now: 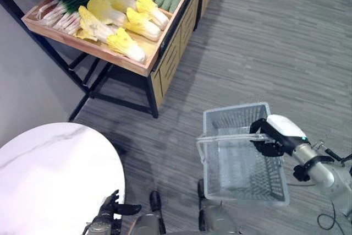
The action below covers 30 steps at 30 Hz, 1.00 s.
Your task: Get the vegetables into the basket
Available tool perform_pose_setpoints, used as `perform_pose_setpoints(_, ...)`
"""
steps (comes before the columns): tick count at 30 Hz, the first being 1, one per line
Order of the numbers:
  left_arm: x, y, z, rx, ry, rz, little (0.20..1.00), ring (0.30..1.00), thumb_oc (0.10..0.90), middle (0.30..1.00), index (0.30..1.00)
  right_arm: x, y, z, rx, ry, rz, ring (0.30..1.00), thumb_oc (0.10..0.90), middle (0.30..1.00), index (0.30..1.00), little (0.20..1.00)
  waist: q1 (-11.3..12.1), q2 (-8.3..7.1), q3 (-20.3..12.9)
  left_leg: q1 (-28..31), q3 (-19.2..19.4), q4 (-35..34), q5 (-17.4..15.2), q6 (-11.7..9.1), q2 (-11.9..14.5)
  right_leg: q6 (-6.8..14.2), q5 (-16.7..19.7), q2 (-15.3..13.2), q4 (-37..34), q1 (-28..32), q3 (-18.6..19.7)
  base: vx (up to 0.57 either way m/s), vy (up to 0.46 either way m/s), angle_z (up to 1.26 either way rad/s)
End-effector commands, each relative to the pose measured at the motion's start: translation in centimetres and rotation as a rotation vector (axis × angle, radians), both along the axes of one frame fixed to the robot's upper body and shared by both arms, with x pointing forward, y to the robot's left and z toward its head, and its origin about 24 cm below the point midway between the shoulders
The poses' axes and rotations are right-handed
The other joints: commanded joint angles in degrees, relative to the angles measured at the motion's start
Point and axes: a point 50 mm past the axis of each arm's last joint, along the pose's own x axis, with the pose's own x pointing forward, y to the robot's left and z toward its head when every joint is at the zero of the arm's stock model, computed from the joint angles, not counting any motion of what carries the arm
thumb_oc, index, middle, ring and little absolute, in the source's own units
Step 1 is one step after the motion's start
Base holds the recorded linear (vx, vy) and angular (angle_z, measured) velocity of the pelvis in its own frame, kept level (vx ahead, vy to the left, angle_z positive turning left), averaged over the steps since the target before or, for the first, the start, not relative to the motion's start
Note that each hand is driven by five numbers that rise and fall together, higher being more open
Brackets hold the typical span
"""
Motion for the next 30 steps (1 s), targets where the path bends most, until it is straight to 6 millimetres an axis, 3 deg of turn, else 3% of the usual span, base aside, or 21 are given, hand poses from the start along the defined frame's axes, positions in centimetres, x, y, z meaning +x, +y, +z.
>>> perform_pose_setpoints(1,0.4,3.1,1.3,0.106,-0.019,-0.033,1.0,1.0,0.9,1.0,1.0,2.8,0.8,7.1,0.064,-0.362,0.038,0.3,0.4,0.3,0.3,0.3,2.0,-2.65,-1.8,-1.0,-0.3,5.8,-3.2,-3.3,4.7,7.5,-2.3,-5.3,5.8,2.0,0.9,0.01,0.155,-0.11)
perform_pose_setpoints(4,0.6,3.1,1.5,0.113,-0.036,-0.034,1.0,1.0,0.9,1.0,1.0,2.3,0.0,5.9,0.084,-0.356,-0.028,0.3,0.4,0.3,0.3,0.3,1.2,-3.09,-1.3,-0.3,2.2,5.1,-4.0,-2.6,3.7,9.3,3.7,-6.4,5.1,-0.3,2.5,-0.06,0.129,-0.23)
perform_pose_setpoints(5,0.9,3.4,1.8,0.126,-0.049,-0.035,1.0,1.0,0.9,1.0,1.0,2.3,-0.2,5.4,0.097,-0.361,-0.061,0.3,0.4,0.3,0.3,0.3,1.2,-2.69,-1.1,-0.5,3.9,4.5,-3.5,-2.6,4.6,9.4,4.7,-6.7,5.1,-1.6,1.5,-0.12,0.102,-0.81)
perform_pose_setpoints(8,1.3,3.5,2.1,0.139,-0.065,-0.068,1.0,1.0,0.9,1.0,1.0,1.9,-1.3,4.4,0.099,-0.342,-0.127,0.3,0.4,0.3,0.3,0.3,2.0,-2.25,-1.3,-0.1,6.5,3.8,-3.2,-2.4,5.6,8.8,2.6,-7.3,6.2,-0.7,-4.6,-0.08,0.07,-0.86)
perform_pose_setpoints(9,1.4,3.6,2.1,0.139,-0.065,-0.068,1.0,1.0,0.9,1.0,1.0,1.9,-1.3,4.4,0.099,-0.342,-0.127,0.3,0.4,0.3,0.3,0.3,2.0,-2.33,-1.4,-0.3,6.6,3.7,-3.0,-2.3,5.5,8.8,2.7,-7.4,6.2,-0.8,-4.6,-0.07,0.061,-0.4)
perform_pose_setpoints(11,1.5,3.7,2.3,0.14,-0.064,-0.08,1.0,1.0,0.9,1.0,1.0,1.6,-2.2,3.9,0.079,-0.33,-0.174,0.3,0.4,0.3,0.3,0.3,2.6,-2.19,-1.9,0.3,9.2,2.9,-2.4,-2.4,6.0,8.1,-0.2,-7.3,9.0,1.3,-9.8,-0.09,0.077,-0.63)
perform_pose_setpoints(14,1.5,3.7,2.3,0.141,-0.064,-0.087,1.0,1.0,0.9,1.0,1.0,1.4,-2.5,3.7,0.069,-0.32,-0.187,0.3,0.4,0.3,0.3,0.3,2.9,-2.28,-2.2,0.4,10.1,2.7,-2.3,-2.4,6.1,7.9,-0.9,-7.1,9.7,1.7,-10.8,-0.04,0.016,-0.52)
perform_pose_setpoints(16,1.4,3.5,2.2,0.131,-0.055,-0.096,1.0,1.0,0.9,1.0,1.0,1.2,-3.1,2.7,0.065,-0.284,-0.224,0.3,0.4,0.3,0.3,0.3,3.7,-2.59,-3.1,1.6,12.1,2.2,-3.0,-3.3,6.5,8.3,-2.7,-6.6,9.0,3.7,-14.9,0.06,-0.042,-0.45)
perform_pose_setpoints(17,1.2,3.5,2.1,0.13,-0.048,-0.094,1.0,1.0,0.9,1.0,1.0,1.1,-3.1,2.1,0.082,-0.27,-0.237,0.3,0.4,0.3,0.3,0.3,4.0,-2.81,-3.2,2.0,12.9,2.0,-2.9,-3.6,6.6,8.4,-2.0,-6.6,8.5,3.4,-16.3,0.11,-0.122,-1.02)
perform_pose_setpoints(26,1.6,1.6,1.5,0.09,-0.054,-0.138,1.0,1.0,0.9,1.0,1.0,-1.7,-6.1,-2.5,0.051,-0.067,-0.398,0.3,0.4,0.3,0.3,0.3,1.4,-0.19,-3.9,3.4,13.6,5.4,1.1,-9.0,12.6,4.7,-6.2,0.1,1.6,6.8,-14.7,0.05,-0.262,-0.31)
perform_pose_setpoints(30,1.7,1.4,1.5,0.089,-0.066,-0.122,1.0,1.0,0.9,1.0,1.0,-1.8,-6.5,-3.0,0.047,-0.044,-0.417,0.3,0.4,0.3,0.3,0.3,1.9,-0.02,-3.2,2.2,10.7,8.4,2.7,-9.1,12.8,3.4,-5.6,1.2,0.3,7.2,-14.2,-0.03,-0.12,-0.11)
